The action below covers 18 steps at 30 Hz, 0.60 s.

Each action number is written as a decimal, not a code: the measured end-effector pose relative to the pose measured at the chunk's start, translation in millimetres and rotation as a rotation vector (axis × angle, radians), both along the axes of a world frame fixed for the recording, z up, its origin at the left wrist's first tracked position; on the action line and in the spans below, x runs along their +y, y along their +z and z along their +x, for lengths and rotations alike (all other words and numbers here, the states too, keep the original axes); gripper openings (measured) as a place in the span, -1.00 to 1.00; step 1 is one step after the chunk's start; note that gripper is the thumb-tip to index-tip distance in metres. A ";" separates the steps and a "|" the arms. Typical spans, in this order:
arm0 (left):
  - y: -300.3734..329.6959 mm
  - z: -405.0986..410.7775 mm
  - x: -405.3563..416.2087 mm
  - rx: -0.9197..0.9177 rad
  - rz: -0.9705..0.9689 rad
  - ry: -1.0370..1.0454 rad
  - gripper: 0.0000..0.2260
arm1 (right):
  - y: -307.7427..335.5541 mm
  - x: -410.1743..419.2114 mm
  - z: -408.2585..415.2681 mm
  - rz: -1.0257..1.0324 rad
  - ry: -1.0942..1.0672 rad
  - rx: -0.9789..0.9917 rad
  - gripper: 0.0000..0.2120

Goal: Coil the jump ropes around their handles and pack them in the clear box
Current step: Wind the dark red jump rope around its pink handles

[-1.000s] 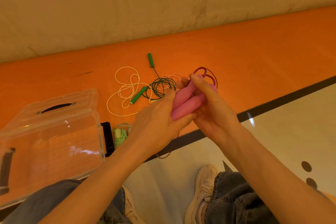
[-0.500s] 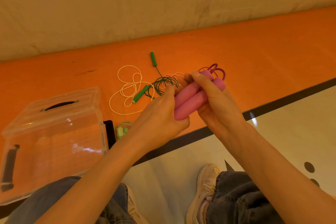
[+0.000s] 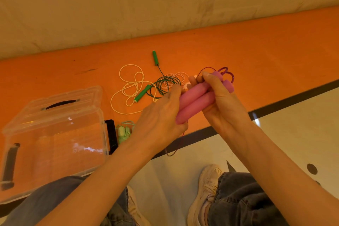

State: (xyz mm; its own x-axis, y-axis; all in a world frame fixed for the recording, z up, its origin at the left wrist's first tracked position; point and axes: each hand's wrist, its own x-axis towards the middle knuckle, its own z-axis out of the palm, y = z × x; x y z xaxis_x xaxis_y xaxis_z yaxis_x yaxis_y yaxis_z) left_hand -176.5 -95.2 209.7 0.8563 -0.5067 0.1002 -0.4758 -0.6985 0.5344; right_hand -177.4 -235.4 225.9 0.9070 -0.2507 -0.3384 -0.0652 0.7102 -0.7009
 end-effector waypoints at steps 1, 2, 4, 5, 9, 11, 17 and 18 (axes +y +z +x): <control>-0.5 -0.2 -0.5 0.014 -0.008 -0.009 -0.57 | -0.5 -0.6 -0.1 0.016 0.002 0.010 -0.93; -1.4 0.0 -0.7 0.041 -0.014 -0.019 -0.61 | -0.9 -1.0 -0.3 0.032 0.000 0.023 -0.94; -3.4 0.2 -0.4 0.124 -0.008 -0.048 -0.69 | -1.8 -1.4 -0.3 0.061 -0.016 0.049 -0.95; -4.4 -0.3 -0.1 0.158 -0.005 -0.064 -0.71 | -2.0 -1.4 0.1 0.066 -0.024 0.059 -0.95; -7.1 -4.1 0.0 0.075 0.050 -0.046 -0.59 | -3.6 -1.8 2.4 0.026 -0.016 0.051 -0.95; -7.6 -5.6 -1.1 -0.028 0.074 -0.005 -0.48 | -4.7 -0.8 3.0 0.024 -0.015 0.041 -0.95; -10.9 -8.4 -6.0 0.054 -0.139 0.018 -0.45 | -2.7 0.6 3.4 0.036 -0.014 0.045 -0.96; -10.0 -6.8 -5.8 0.062 -0.141 0.012 -0.45 | -1.3 -0.5 3.5 0.036 -0.017 0.046 -0.95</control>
